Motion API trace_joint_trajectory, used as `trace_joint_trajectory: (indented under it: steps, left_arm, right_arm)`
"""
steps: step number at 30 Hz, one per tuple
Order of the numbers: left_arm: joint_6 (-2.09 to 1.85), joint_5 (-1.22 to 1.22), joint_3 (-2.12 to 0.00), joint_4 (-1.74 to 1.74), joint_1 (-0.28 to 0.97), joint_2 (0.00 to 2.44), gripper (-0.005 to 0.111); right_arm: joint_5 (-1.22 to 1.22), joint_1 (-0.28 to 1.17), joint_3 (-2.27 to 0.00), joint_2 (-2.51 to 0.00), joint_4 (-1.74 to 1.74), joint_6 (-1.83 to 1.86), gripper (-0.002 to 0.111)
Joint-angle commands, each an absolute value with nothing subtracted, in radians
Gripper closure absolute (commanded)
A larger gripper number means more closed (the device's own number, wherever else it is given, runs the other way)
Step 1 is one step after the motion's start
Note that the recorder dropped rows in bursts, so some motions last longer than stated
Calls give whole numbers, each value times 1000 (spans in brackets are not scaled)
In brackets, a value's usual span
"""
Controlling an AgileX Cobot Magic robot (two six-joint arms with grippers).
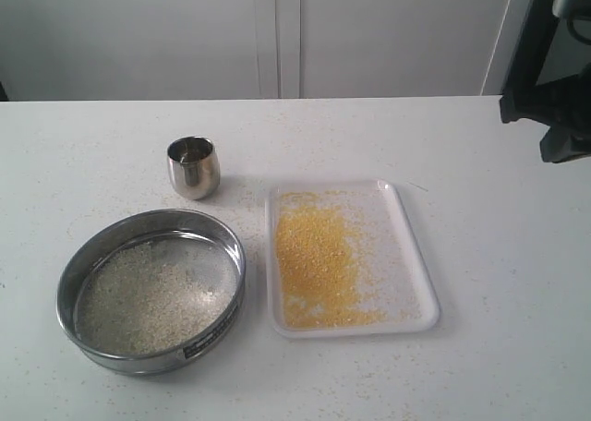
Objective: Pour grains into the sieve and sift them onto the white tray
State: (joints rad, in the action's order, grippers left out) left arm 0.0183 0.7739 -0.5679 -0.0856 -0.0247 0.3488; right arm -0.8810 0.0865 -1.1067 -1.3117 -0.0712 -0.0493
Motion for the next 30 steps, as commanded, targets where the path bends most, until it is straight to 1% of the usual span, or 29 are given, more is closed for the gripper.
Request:
trace_joint_trajectory:
  steps: [1, 26, 30]
  left_arm:
    - [19, 778, -567, -88, -28, 342, 107]
    - [19, 778, -567, -88, -28, 342, 107]
    - [19, 778, -567, -88, -28, 342, 107]
  right_arm:
    - [-863, 79, -1071, -1256, 0, -37, 108]
    - [-592, 79, -749, -751, 26, -37, 108]
    - [-505, 79, -704, -711, 29, -37, 108]
